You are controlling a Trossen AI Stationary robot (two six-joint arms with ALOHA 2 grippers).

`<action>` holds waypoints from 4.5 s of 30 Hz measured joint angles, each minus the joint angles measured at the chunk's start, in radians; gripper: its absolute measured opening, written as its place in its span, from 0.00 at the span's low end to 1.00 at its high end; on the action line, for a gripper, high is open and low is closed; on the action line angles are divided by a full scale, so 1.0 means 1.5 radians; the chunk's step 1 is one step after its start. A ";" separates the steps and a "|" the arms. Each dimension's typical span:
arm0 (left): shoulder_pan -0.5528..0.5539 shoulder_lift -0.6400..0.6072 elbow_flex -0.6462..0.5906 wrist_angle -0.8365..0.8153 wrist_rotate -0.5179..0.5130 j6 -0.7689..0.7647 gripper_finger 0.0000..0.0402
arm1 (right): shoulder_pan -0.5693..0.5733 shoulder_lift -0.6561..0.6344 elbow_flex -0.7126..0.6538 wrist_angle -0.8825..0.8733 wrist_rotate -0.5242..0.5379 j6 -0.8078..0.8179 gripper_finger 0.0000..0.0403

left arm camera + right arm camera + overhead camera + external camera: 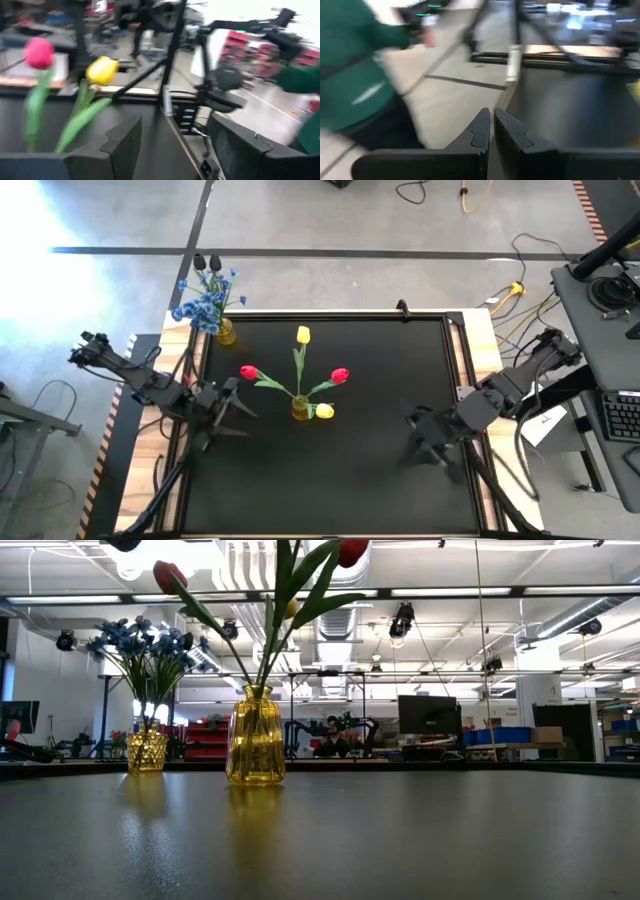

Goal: Sort flowers into vase by color
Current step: Return to Home Position

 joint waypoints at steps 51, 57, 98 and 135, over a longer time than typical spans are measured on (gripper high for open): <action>0.296 -0.417 -0.373 -0.023 0.101 0.141 0.53 | -0.485 -0.725 -0.773 0.283 -0.050 -0.121 0.04; 0.300 -0.443 -0.374 -0.031 0.096 0.168 0.53 | -0.487 -0.703 -0.821 0.319 -0.043 -0.106 0.04; 0.303 -0.341 -0.360 -0.036 0.119 0.152 0.53 | -0.421 -0.687 -0.821 0.271 -0.008 -0.102 0.04; 0.303 -0.293 -0.360 -0.036 0.119 0.152 0.53 | -0.421 -0.686 -0.822 0.271 -0.008 -0.102 0.04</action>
